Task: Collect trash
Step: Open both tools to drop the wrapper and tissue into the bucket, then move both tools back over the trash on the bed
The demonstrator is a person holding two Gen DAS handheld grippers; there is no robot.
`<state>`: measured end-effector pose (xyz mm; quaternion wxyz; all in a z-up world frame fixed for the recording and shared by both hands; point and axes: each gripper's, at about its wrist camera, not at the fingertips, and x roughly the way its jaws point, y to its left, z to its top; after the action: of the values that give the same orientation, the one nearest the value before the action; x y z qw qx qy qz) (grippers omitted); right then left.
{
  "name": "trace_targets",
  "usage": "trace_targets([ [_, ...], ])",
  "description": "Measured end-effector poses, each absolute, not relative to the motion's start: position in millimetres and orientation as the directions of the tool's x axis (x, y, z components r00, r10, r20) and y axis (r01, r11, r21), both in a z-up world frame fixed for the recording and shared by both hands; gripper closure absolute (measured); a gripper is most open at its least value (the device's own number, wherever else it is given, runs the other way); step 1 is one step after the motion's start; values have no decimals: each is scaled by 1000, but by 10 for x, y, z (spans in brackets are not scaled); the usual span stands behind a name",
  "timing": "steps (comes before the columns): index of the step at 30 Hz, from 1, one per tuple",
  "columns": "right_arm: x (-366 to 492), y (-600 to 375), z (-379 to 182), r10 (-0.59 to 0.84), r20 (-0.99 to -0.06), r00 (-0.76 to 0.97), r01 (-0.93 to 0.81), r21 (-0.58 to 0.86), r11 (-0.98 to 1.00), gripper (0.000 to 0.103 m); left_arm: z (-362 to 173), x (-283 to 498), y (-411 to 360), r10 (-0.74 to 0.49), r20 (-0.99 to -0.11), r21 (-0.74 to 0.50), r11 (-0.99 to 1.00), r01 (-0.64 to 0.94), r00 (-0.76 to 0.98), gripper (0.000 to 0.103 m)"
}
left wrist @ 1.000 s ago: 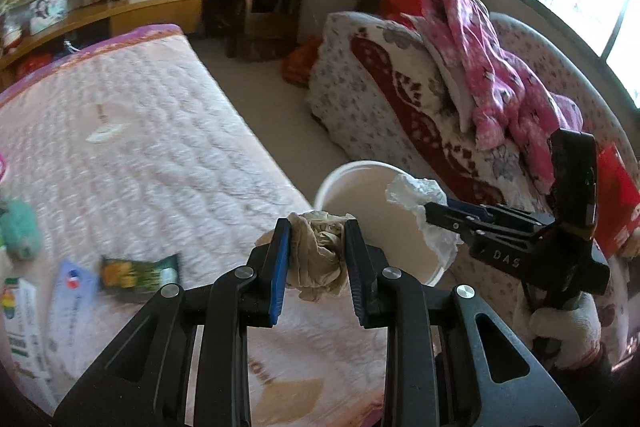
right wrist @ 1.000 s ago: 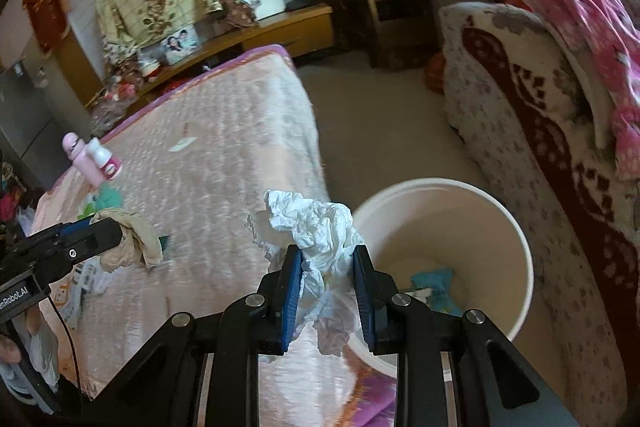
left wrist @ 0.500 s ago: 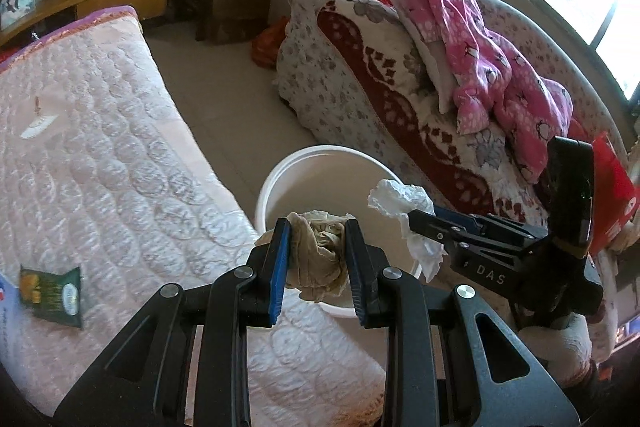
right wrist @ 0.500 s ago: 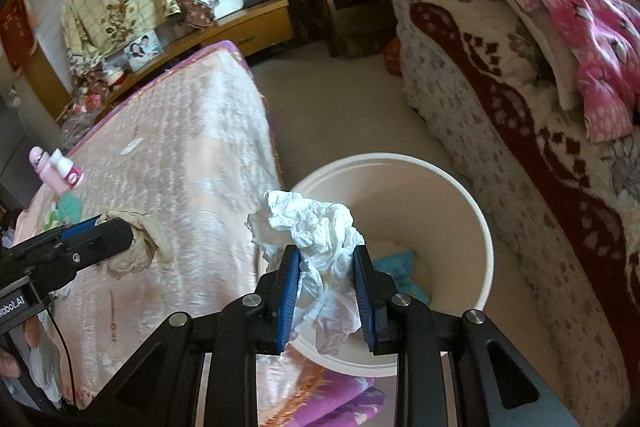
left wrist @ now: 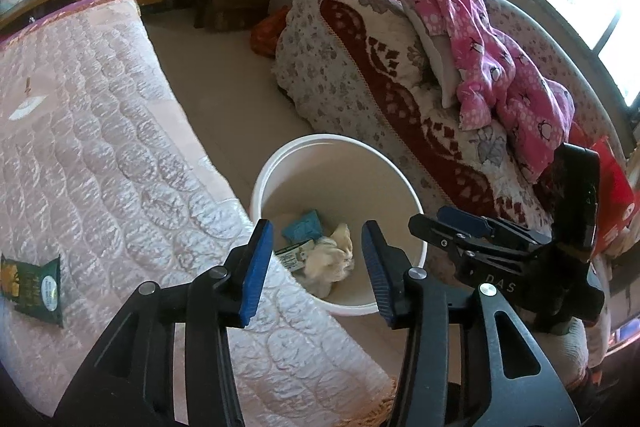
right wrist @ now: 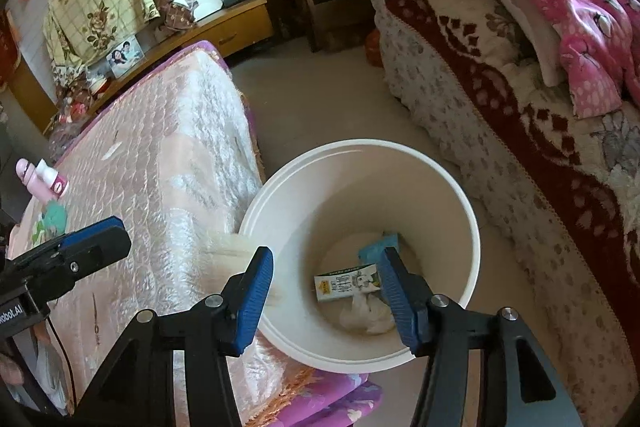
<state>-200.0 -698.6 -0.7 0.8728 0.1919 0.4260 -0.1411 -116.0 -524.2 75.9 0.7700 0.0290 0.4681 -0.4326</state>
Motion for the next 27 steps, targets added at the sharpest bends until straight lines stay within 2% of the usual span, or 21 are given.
trace_targets([
  [18, -1844, -6563, 222, -72, -779, 623, 344, 189, 920, 47, 961, -1165, -4646, -567, -743, -245, 726, 643, 357, 59],
  [22, -1788, -6386, 333, -67, -765, 641, 315, 182, 931, 40, 1013, -1143, -4479, -551, -736, -230, 750, 620, 394, 59],
  [27, -1731, -6157, 453, -52, -751, 659, 275, 176, 945, 40, 1048, -1112, -4240, -536, -729, -228, 777, 587, 426, 59],
])
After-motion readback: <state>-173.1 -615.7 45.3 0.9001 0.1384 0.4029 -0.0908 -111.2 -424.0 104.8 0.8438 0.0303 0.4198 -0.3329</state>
